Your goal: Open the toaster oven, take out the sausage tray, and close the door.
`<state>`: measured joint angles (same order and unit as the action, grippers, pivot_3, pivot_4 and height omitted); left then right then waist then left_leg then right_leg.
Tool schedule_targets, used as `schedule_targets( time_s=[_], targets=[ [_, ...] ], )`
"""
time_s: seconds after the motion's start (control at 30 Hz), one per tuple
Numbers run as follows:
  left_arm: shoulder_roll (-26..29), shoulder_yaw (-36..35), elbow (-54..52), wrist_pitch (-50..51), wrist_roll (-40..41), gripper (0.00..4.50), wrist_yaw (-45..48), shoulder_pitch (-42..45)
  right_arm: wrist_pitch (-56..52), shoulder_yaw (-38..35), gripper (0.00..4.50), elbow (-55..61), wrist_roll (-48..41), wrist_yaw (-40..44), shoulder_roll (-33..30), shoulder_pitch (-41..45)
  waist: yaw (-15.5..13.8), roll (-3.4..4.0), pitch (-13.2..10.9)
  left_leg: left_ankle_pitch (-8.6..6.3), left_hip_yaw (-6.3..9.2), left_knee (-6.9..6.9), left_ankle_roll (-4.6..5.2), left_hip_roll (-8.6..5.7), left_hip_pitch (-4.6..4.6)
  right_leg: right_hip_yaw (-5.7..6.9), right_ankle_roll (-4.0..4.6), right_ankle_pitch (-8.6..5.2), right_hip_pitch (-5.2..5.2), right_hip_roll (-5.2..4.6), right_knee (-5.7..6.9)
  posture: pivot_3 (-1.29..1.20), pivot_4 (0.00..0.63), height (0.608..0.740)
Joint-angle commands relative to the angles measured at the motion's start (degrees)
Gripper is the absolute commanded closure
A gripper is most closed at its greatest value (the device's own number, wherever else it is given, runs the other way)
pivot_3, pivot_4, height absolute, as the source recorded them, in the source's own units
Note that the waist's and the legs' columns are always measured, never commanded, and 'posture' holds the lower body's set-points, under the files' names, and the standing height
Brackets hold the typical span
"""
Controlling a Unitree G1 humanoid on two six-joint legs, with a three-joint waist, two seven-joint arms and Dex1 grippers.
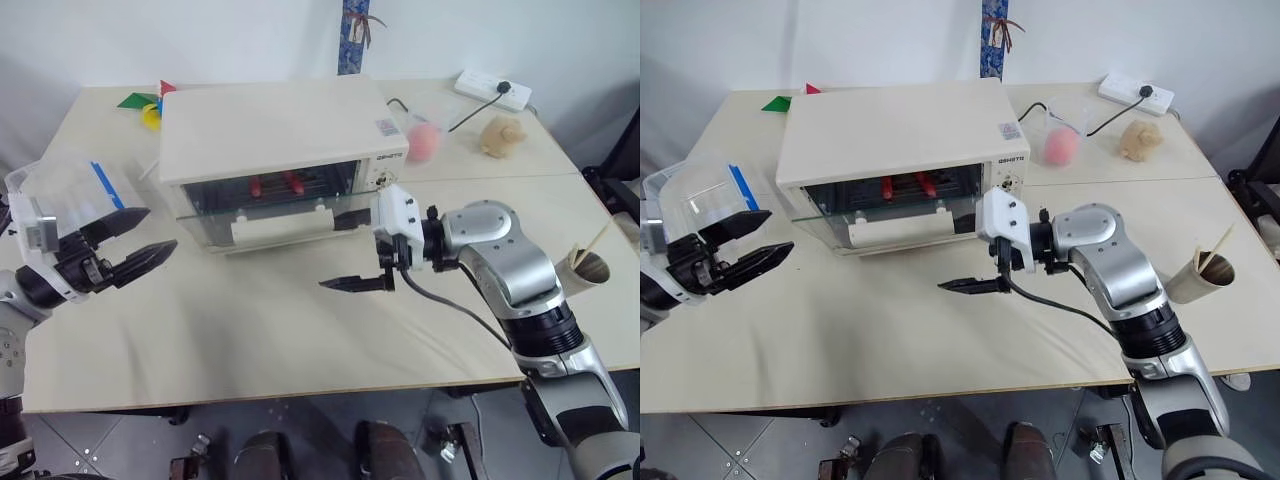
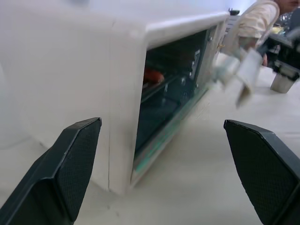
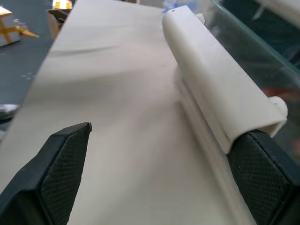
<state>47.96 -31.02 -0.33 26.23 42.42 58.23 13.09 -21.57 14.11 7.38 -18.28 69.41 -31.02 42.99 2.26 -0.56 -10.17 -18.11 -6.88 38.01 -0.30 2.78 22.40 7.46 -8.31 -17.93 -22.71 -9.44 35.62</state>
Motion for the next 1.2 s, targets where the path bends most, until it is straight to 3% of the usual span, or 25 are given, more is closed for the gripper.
schedule_targets(
  time_s=[0.03,0.13,0.5,0.77,1.0,1.2],
  targets=[
    [1.65,-2.89,0.74,1.84,3.54,0.45,1.96,1.15,0.61,1.58,0.0,5.35,-0.53,0.68,0.08,-1.34,0.18,0.0,0.0,0.0,-0.01,-0.01,0.0,0.0,-0.01,0.0,0.0,0.0,0.0,0.0,0.0,0.0,0.15,0.74],
    [2.66,-3.57,2.06,3.3,5.22,1.06,3.98,1.79,0.6,2.23,0.0,6.13,0.01,0.28,0.05,-2.43,0.25,-0.04,-0.02,0.0,-0.01,-0.02,0.0,0.01,0.0,0.0,0.0,0.0,-0.01,0.0,0.0,0.0,0.15,0.74],
    [3.03,4.77,4.87,6.85,4.5,4.48,10.75,6.07,-0.74,2.64,0.0,9.15,0.66,-2.3,0.3,-4.87,-0.15,-0.06,-0.03,0.0,-0.01,0.03,0.0,0.0,0.0,0.0,0.0,0.0,-0.01,0.0,0.04,0.0,0.15,0.74],
    [-0.43,13.14,10.0,4.64,0.22,4.48,12.65,13.91,-7.89,1.86,0.0,15.02,0.96,-6.53,-2.08,-7.79,-0.48,-0.07,-0.02,0.0,-0.04,0.08,0.0,-0.01,0.0,0.0,0.0,0.0,-0.02,0.01,0.09,0.0,0.15,0.74],
    [-1.29,16.54,13.07,3.74,-2.36,4.48,15.21,16.65,-13.99,3.4,0.0,20.66,5.65,-7.18,-13.46,-12.82,-1.97,-0.2,0.03,-0.05,-0.01,0.21,0.05,-0.04,0.03,0.01,0.0,0.0,0.05,0.0,0.05,0.0,0.15,0.74],
    [-2.2,20.87,13.8,2.78,-5.68,4.48,17.35,17.49,-17.38,2.22,0.0,22.2,4.36,-8.34,-14.19,-13.01,-2.11,-0.24,0.02,-0.05,-0.06,0.37,0.06,-0.04,0.02,-0.03,0.0,0.0,0.08,0.0,0.08,0.0,0.15,0.74]
  ],
)
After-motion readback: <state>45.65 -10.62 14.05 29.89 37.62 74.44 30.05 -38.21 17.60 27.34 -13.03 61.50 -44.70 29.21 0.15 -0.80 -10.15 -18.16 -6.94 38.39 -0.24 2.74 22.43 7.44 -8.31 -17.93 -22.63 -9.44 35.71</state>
